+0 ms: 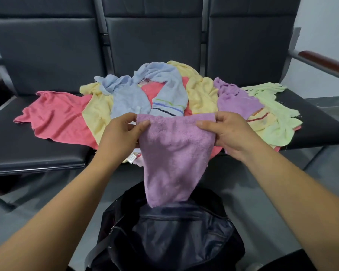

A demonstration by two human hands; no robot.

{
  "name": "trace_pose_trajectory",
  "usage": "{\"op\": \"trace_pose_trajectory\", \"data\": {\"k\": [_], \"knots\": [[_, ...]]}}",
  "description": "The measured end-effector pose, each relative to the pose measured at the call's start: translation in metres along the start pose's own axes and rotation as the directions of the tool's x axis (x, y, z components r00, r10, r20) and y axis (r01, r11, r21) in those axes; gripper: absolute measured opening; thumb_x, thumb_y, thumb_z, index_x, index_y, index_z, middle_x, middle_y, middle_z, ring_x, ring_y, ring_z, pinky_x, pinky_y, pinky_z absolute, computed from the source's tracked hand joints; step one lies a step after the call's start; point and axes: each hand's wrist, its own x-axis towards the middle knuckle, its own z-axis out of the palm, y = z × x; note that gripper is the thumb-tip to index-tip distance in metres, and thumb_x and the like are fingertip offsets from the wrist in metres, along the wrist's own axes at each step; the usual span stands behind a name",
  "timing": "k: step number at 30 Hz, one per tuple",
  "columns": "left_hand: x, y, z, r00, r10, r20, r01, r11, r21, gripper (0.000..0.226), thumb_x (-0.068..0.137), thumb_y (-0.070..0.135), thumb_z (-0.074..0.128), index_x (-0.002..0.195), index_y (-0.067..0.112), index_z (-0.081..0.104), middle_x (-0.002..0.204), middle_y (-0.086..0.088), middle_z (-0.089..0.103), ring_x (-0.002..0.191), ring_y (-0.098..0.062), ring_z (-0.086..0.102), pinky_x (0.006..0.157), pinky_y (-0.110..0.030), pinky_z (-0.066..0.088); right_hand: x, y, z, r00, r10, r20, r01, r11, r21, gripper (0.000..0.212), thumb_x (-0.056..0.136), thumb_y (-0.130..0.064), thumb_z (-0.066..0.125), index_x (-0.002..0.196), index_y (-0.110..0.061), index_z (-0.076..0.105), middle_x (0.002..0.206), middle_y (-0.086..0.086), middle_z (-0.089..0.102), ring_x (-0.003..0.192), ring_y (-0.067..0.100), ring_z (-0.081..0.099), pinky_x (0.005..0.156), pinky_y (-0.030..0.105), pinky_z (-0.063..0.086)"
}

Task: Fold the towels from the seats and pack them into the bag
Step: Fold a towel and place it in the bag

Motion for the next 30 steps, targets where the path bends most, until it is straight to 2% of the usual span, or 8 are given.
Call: {"op": "trace_pose_trajectory", "data": {"k": [4, 7, 11, 14, 17, 23, 27, 30], "knots": [[-0.001, 0.006, 0.001, 0.973, -0.185, 0.141, 0.229, 0.87, -0.438, 0.025, 0.097, 0.028, 0.065, 0.09, 0.007, 0.075, 0.083, -0.005, 0.075, 0.077, -0.018, 0.07, 0.073, -0.032, 0.059, 0.0, -0.006, -0.001, 0.953, 0.145, 0.266, -0.269, 0.81, 0.522, 0.037, 0.08, -0.005, 0.069, 0.117, 0.001, 0.066, 0.11, 0.013, 0.072, 0.102, 0.021, 0.07, 0.092, 0.032, 0.058], [0.003, 0.008, -0.003, 0.956, -0.123, 0.265, 0.279, 0.653, -0.704, 0.036, 0.088, 0.017, 0.066, 0.119, -0.002, 0.066, 0.112, -0.013, 0.074, 0.106, -0.021, 0.071, 0.091, -0.03, 0.058, 0.001, -0.01, -0.003, 0.961, 0.037, 0.272, -0.187, 0.816, 0.547, 0.044, 0.082, -0.001, 0.065, 0.125, 0.01, 0.061, 0.127, 0.02, 0.067, 0.122, 0.026, 0.064, 0.105, 0.034, 0.051], [0.001, 0.002, -0.006, 0.993, -0.026, 0.114, 0.063, 0.938, -0.341, 0.026, 0.088, -0.001, 0.069, 0.109, 0.014, 0.072, 0.102, -0.002, 0.078, 0.099, -0.013, 0.072, 0.085, -0.024, 0.054, -0.001, -0.007, -0.003, 0.997, -0.049, 0.053, 0.041, 0.99, 0.133, 0.013, 0.092, -0.002, 0.066, 0.104, -0.007, 0.071, 0.103, 0.015, 0.074, 0.099, 0.029, 0.072, 0.091, 0.042, 0.059], [-0.001, -0.005, -0.006, 1.0, 0.007, 0.025, -0.006, 0.998, -0.066, 0.02, 0.092, 0.005, 0.068, 0.091, 0.024, 0.074, 0.087, 0.003, 0.077, 0.082, -0.007, 0.067, 0.079, -0.032, 0.054, -0.004, -0.006, -0.001, 0.993, -0.072, 0.092, 0.077, 0.996, -0.052, 0.011, 0.098, -0.012, 0.063, 0.096, -0.02, 0.069, 0.086, 0.004, 0.075, 0.075, 0.019, 0.071, 0.07, 0.035, 0.058], [-0.002, -0.005, -0.005, 0.999, -0.028, 0.026, 0.031, 0.994, -0.102, 0.002, 0.096, 0.019, 0.068, 0.096, 0.018, 0.07, 0.087, -0.011, 0.076, 0.078, -0.017, 0.065, 0.089, -0.046, 0.057, -0.003, -0.005, 0.002, 0.996, 0.01, 0.085, -0.018, 0.996, 0.093, 0.017, 0.097, -0.01, 0.063, 0.112, -0.008, 0.069, 0.092, 0.006, 0.073, 0.076, 0.017, 0.069, 0.066, 0.028, 0.059], [-0.001, 0.002, -0.004, 0.96, -0.192, 0.202, 0.271, 0.815, -0.513, 0.02, 0.085, 0.022, 0.071, 0.097, 0.006, 0.073, 0.087, -0.006, 0.075, 0.082, -0.019, 0.067, 0.078, -0.029, 0.059, -0.006, -0.012, -0.005, 0.943, 0.146, 0.3, -0.298, 0.77, 0.565, 0.033, 0.088, -0.006, 0.063, 0.121, 0.0, 0.066, 0.123, 0.015, 0.071, 0.113, 0.02, 0.069, 0.098, 0.031, 0.055], [0.0, 0.0, -0.006, 0.963, -0.059, 0.263, 0.202, 0.805, -0.558, 0.035, 0.086, -0.006, 0.066, 0.115, 0.012, 0.068, 0.101, -0.006, 0.077, 0.097, -0.018, 0.072, 0.085, -0.025, 0.057, -0.003, -0.009, -0.005, 0.977, 0.094, 0.189, -0.152, 0.935, 0.321, 0.045, 0.081, 0.001, 0.067, 0.124, 0.012, 0.061, 0.123, 0.024, 0.068, 0.115, 0.03, 0.068, 0.094, 0.036, 0.058], [0.0, -0.003, -0.009, 0.988, 0.052, 0.143, -0.032, 0.99, -0.139, 0.03, 0.09, -0.002, 0.069, 0.109, 0.021, 0.074, 0.103, 0.003, 0.078, 0.101, -0.012, 0.071, 0.093, -0.028, 0.054, -0.001, -0.004, -0.009, 0.998, 0.03, 0.057, -0.038, 0.99, 0.135, 0.018, 0.091, -0.005, 0.069, 0.108, -0.007, 0.066, 0.094, 0.009, 0.075, 0.085, 0.022, 0.072, 0.079, 0.04, 0.06]]}}
